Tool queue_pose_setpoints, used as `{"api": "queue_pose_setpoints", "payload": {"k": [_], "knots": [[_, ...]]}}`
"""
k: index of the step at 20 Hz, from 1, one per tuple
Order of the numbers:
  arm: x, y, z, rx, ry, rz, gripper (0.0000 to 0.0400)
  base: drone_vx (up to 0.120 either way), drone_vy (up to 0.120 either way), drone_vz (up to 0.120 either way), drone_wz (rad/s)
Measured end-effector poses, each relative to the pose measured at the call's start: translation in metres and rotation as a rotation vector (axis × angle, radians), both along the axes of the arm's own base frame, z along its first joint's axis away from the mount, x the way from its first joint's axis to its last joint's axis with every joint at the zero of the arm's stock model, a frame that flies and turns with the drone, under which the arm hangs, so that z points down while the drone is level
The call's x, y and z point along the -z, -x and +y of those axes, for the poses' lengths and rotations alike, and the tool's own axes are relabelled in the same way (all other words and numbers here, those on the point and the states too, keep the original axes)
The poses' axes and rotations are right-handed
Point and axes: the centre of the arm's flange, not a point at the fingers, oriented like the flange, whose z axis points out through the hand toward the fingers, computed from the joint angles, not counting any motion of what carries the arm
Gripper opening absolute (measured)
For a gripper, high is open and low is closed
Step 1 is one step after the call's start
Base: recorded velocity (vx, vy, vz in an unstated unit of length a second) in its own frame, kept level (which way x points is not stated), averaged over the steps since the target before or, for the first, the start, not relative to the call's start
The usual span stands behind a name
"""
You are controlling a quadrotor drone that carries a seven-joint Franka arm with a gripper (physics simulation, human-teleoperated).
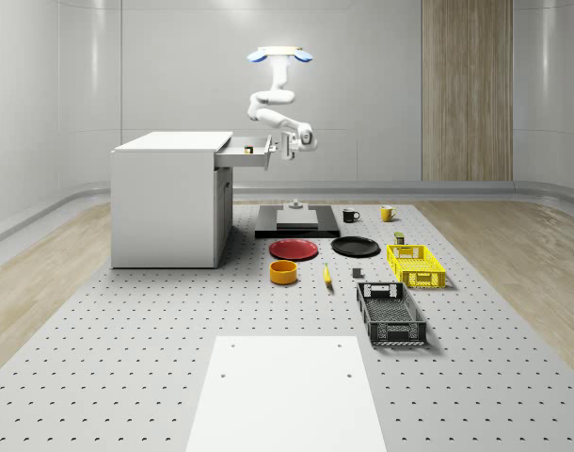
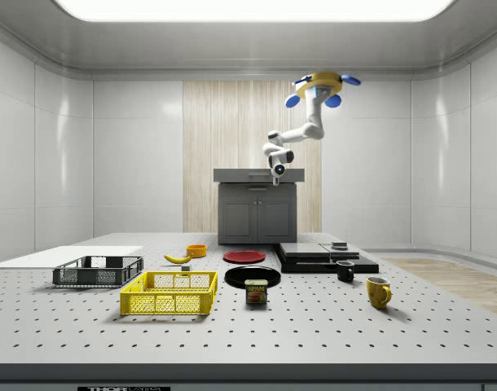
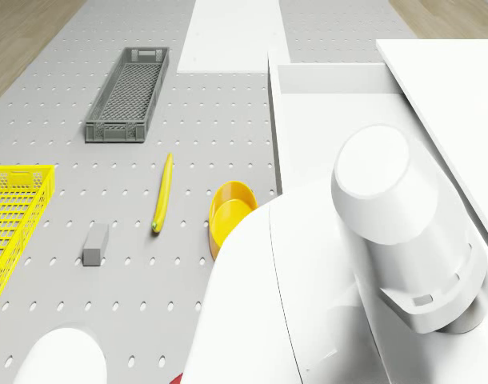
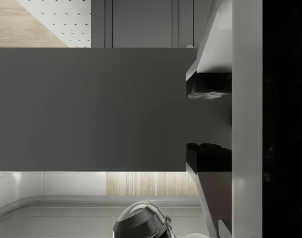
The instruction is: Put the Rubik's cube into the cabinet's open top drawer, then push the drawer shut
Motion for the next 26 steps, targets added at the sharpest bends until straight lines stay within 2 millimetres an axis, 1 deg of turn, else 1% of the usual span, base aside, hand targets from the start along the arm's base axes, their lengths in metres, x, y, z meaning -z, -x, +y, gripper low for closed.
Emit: {"api": "queue_pose_setpoints", "payload": {"k": [1, 3, 7, 12, 13, 14, 17, 18, 24, 25, 26], "knots": [[0.0, 0.0, 0.0, 0.0, 0.0, 0.0, 0.012, 0.0, -0.12, 0.0, 0.0], [0.0, 0.0, 0.002, 0.0, 0.001, 0.0, 0.0114, 0.0, 0.0, 0.0, 0.0], [0.0, 0.0, 0.014, 0.0, 0.001, 0.0, 0.0108, 0.0, 0.0, 0.0, 0.0], [-0.001, 0.003, 0.035, 0.0, 0.002, 0.013, 0.0107, 0.0, 0.0, 0.0, 0.0], [-0.002, 0.006, 0.04, -0.001, 0.002, 0.036, 0.0106, 0.0, 0.0, 0.0, 0.0], [-0.004, 0.014, 0.042, -0.001, 0.003, 0.045, 0.0106, 0.0, 0.0, 0.0, 0.0], [-0.002, 0.009, 0.058, -0.001, 0.002, 0.027, 0.0105, 0.0, 0.0, 0.0, 0.0], [-0.006, 0.022, 0.061, -0.002, 0.003, 0.063, 0.0106, 0.0, 0.0, 0.0, 0.0], [-0.004, 0.011, 0.094, -0.001, 0.002, 0.023, 0.0105, 0.0, 0.0, 0.0, 0.0], [-0.009, 0.025, 0.097, -0.002, 0.002, 0.062, 0.0105, 0.0, 0.0, 0.0, 0.0], [-0.008, 0.025, 0.1, -0.002, 0.002, 0.054, 0.0105, 0.0, 0.0, 0.0, 0.0]]}}
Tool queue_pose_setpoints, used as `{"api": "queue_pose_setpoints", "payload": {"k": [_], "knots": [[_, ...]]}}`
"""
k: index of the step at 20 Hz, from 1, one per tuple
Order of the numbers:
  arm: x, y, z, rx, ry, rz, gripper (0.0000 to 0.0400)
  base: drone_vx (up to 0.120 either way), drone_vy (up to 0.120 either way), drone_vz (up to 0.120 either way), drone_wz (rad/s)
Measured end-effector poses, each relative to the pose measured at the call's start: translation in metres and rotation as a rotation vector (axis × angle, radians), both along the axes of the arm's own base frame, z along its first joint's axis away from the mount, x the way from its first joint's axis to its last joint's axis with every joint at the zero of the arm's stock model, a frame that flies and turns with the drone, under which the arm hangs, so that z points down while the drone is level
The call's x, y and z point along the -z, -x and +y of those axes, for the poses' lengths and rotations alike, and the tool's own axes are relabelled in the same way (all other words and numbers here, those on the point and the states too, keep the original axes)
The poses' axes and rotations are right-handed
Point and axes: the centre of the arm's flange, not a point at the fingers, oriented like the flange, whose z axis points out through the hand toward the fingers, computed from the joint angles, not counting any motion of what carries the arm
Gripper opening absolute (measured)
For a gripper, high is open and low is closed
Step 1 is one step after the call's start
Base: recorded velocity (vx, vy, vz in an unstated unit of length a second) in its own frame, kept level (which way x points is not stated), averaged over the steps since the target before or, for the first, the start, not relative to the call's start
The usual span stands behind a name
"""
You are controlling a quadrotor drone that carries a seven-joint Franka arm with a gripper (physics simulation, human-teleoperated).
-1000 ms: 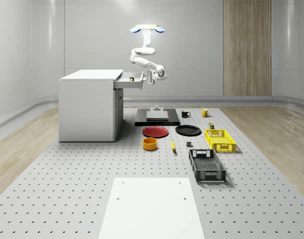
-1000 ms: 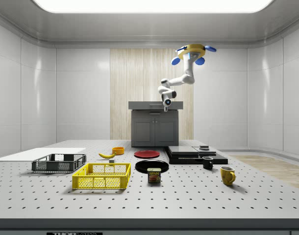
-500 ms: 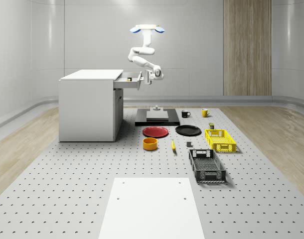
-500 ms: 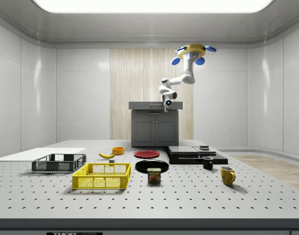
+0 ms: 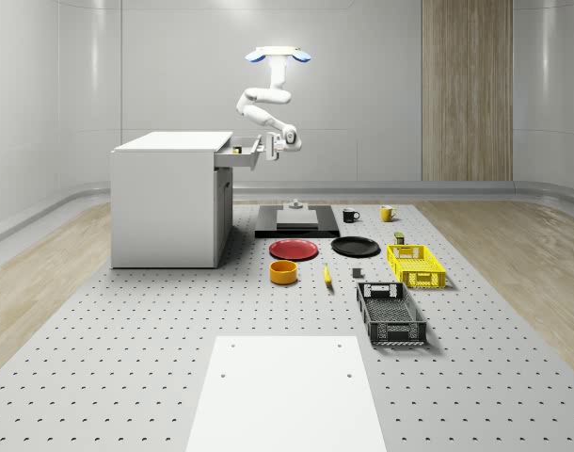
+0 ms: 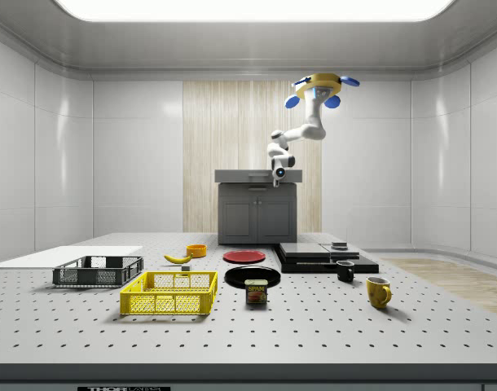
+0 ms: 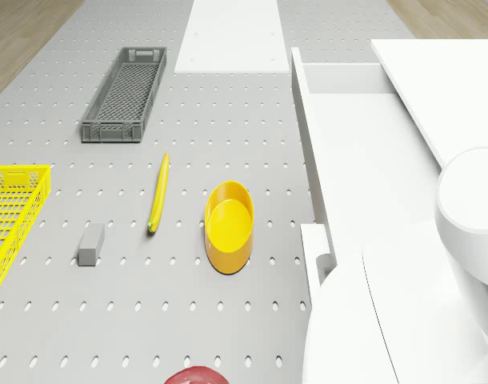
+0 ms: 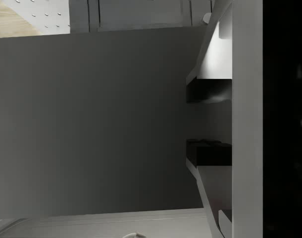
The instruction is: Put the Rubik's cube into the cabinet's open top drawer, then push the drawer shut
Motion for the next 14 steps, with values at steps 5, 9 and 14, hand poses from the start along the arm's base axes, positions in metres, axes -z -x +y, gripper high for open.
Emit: {"api": "queue_pose_setpoints", "payload": {"k": [5, 9, 14], "knots": [[0.002, -0.011, 0.028, 0.001, 0.0, -0.031, 0.0105, 0.0, 0.0, 0.0, 0.0], [-0.005, 0.0, 0.047, -0.001, -0.001, 0.0, 0.0106, 0.0, 0.0, 0.0, 0.0], [-0.004, -0.011, 0.071, 0.0, 0.0, -0.031, 0.0105, 0.0, 0.0, 0.0, 0.0]]}}
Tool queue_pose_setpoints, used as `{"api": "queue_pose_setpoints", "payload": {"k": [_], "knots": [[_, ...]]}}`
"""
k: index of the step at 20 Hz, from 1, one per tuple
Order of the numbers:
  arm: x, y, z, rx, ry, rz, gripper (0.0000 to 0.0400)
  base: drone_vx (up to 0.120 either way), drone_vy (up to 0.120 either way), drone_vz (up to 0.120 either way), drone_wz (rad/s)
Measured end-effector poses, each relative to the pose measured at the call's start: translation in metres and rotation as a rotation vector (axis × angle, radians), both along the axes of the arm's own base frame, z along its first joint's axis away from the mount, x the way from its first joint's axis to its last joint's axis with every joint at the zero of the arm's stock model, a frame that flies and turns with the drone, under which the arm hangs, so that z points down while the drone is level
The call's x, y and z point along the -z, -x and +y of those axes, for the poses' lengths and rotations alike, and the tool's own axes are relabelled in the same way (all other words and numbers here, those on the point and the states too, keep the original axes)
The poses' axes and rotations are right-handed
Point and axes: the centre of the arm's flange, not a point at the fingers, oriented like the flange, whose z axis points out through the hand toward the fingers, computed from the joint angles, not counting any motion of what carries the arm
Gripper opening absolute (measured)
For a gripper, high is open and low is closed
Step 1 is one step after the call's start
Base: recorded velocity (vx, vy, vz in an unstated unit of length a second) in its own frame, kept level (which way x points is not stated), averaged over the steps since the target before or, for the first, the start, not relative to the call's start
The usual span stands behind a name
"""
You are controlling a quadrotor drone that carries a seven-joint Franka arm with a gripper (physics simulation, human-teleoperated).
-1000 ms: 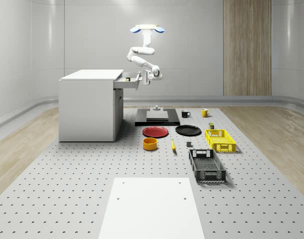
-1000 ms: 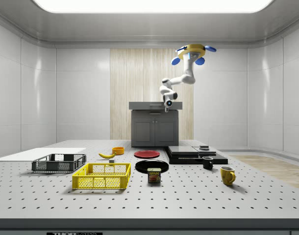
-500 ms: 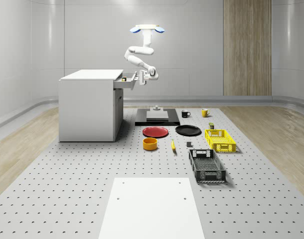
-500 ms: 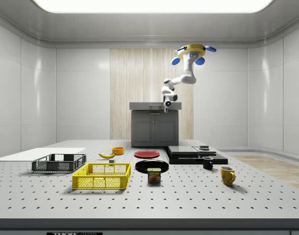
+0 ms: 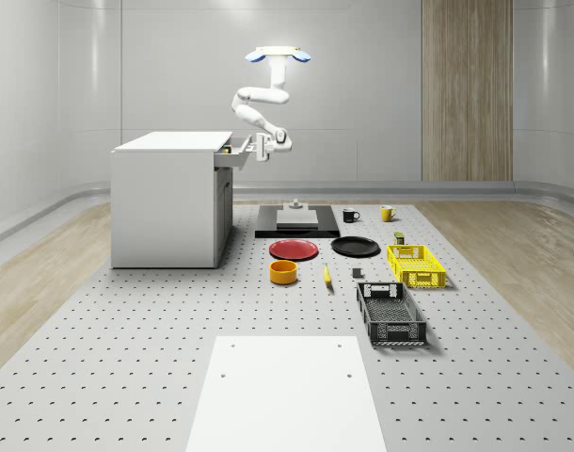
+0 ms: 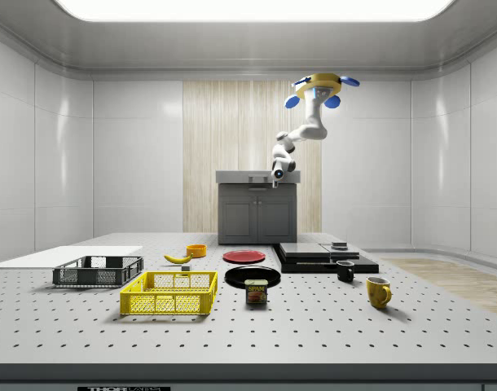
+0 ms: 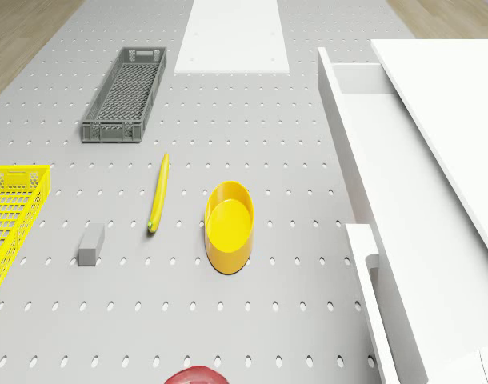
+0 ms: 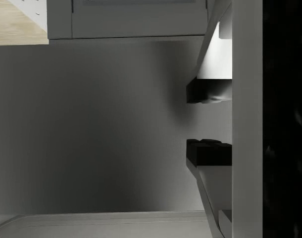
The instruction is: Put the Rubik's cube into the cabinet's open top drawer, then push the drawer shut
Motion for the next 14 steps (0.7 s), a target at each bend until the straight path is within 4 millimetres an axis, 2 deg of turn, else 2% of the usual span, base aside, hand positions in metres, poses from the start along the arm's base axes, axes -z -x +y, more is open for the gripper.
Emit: {"api": "queue_pose_setpoints", "payload": {"k": [6, 8, 12, 13, 14], "knots": [[-0.001, -0.009, 0.033, 0.0, 0.0, -0.014, 0.0105, 0.0, 0.0, 0.0, 0.0], [-0.011, 0.003, 0.04, -0.002, -0.002, 0.023, 0.0106, 0.0, 0.0, 0.0, 0.0], [-0.011, -0.007, 0.06, -0.001, -0.001, 0.0, 0.0106, 0.0, 0.0, 0.0, 0.0], [-0.019, 0.004, 0.063, -0.004, -0.003, 0.04, 0.0106, 0.0, 0.08, 0.0, 0.0], [-0.021, 0.003, 0.066, -0.004, -0.002, 0.032, 0.0106, 0.0, 0.12, 0.0, 0.0]]}}
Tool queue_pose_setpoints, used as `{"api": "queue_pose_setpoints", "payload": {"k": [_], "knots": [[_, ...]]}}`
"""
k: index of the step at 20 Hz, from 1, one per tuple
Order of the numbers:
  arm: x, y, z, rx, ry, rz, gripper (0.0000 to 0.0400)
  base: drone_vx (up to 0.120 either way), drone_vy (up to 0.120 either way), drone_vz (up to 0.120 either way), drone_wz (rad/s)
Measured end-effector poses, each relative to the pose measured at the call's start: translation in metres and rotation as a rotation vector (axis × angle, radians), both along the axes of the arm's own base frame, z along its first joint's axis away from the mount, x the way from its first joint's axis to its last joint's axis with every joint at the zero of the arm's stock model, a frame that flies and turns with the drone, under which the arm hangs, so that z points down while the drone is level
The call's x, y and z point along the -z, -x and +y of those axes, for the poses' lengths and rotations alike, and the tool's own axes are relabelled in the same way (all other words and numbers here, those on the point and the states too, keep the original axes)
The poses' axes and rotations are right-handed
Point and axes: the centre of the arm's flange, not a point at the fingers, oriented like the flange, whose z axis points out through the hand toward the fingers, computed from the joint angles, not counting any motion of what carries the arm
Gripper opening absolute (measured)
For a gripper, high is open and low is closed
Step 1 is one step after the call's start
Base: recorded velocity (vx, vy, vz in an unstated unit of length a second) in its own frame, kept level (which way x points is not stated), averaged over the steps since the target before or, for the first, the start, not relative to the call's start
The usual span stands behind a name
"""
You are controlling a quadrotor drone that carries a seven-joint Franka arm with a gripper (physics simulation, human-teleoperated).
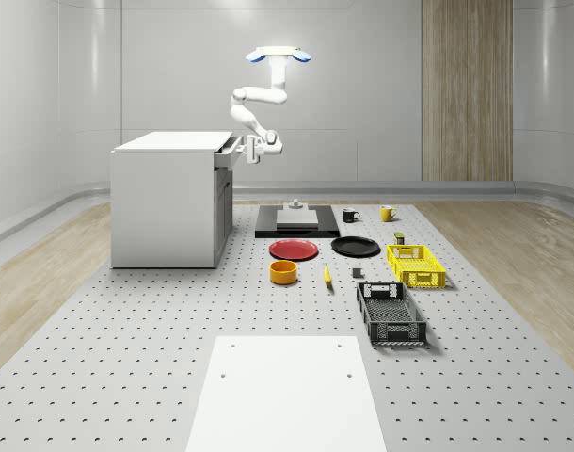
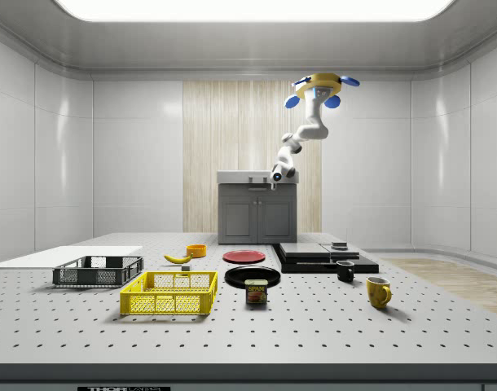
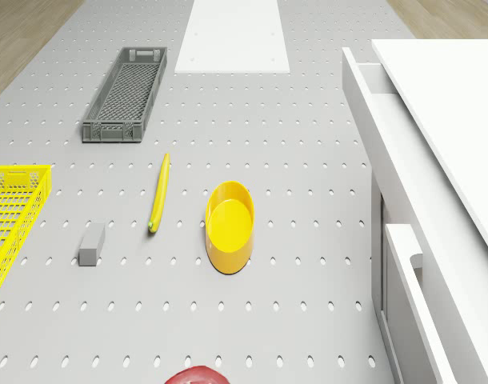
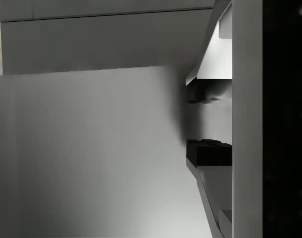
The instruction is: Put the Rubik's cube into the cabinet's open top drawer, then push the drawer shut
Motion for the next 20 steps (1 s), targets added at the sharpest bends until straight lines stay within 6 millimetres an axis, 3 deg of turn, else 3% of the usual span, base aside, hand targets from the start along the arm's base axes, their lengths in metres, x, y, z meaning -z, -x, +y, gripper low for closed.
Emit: {"api": "queue_pose_setpoints", "payload": {"k": [13, 20], "knots": [[0.015, -0.024, 0.036, -0.001, 0.002, -0.048, 0.0105, 0.0, 0.117, 0.0, 0.0], [0.017, -0.028, 0.041, -0.007, 0.003, -0.052, 0.0105, 0.0, 0.0, 0.0, 0.0]]}}
